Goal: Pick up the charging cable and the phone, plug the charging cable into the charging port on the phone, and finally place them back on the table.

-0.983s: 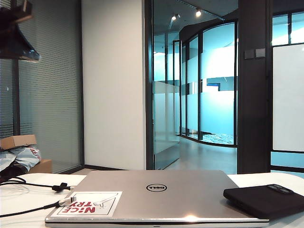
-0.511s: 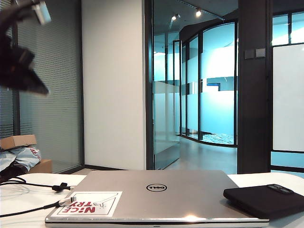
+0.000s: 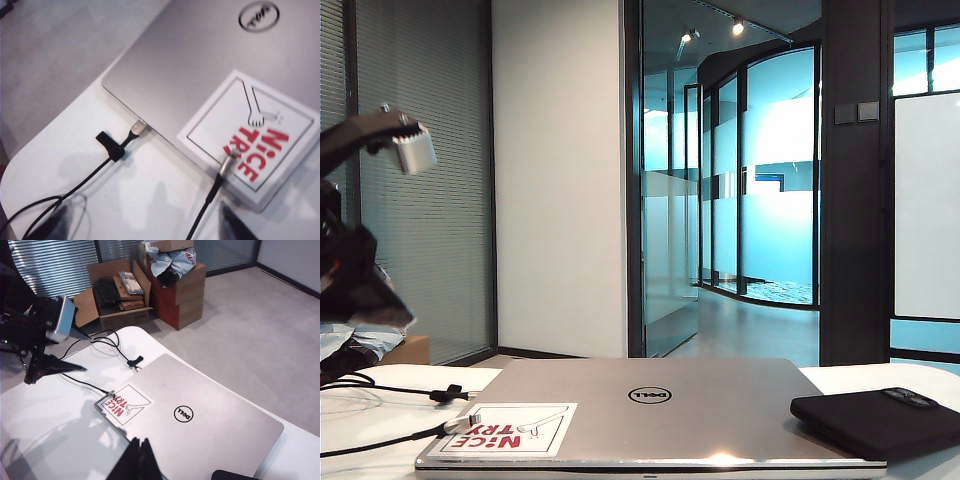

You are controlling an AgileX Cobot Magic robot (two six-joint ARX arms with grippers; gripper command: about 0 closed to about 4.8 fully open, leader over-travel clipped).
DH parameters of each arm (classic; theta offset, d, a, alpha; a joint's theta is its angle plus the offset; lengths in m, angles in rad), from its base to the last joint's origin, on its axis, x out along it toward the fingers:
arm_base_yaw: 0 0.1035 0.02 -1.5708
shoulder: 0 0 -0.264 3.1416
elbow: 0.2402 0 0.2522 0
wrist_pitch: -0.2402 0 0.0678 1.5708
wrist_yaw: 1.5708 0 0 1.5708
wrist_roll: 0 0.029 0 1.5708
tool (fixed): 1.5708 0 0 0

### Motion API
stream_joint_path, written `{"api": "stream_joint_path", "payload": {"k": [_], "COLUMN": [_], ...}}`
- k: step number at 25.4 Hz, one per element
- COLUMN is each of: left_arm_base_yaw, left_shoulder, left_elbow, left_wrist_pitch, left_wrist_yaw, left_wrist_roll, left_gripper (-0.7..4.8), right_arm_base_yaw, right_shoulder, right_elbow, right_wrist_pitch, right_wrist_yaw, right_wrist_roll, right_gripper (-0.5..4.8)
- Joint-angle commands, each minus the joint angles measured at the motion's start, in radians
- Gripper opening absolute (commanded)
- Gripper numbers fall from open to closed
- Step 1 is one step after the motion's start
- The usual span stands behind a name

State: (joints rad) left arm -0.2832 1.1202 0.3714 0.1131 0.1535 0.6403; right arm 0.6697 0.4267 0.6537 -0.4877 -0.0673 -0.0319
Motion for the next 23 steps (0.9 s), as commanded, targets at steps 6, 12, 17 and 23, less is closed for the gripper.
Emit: {"api": "stream_joint_path", "payload": {"k": [6, 12, 17, 23], "left_arm_base_yaw": [0.0, 0.0, 0.0, 0.0], "left_shoulder": [0.086, 0.151, 0.208, 0.261], "left_elbow": [0.001, 0.001, 0.002, 0.002], "left_wrist_pitch": [0.024, 0.076, 0.125, 0.132], "left_wrist_yaw": [0.004, 0.004, 0.005, 0.005], "left_wrist_roll": [0.17, 0.174, 0.174, 0.176], "left_gripper": [3.77, 3.77, 3.77, 3.77], "right_arm_base_yaw": [0.001, 0.001, 0.001, 0.001], "right_shoulder": [-0.002, -0.002, -0.002, -0.002], "right_elbow": [0.006, 0.006, 0.006, 0.006], "right_wrist_pitch": [0.021, 0.021, 0.021, 0.021], "right_wrist_yaw": [0.003, 0.003, 0.002, 0.003], "right_wrist_roll": [-0.003, -0.003, -0.003, -0.003], "right_gripper": [-0.03, -0.03, -0.03, -0.03]}}
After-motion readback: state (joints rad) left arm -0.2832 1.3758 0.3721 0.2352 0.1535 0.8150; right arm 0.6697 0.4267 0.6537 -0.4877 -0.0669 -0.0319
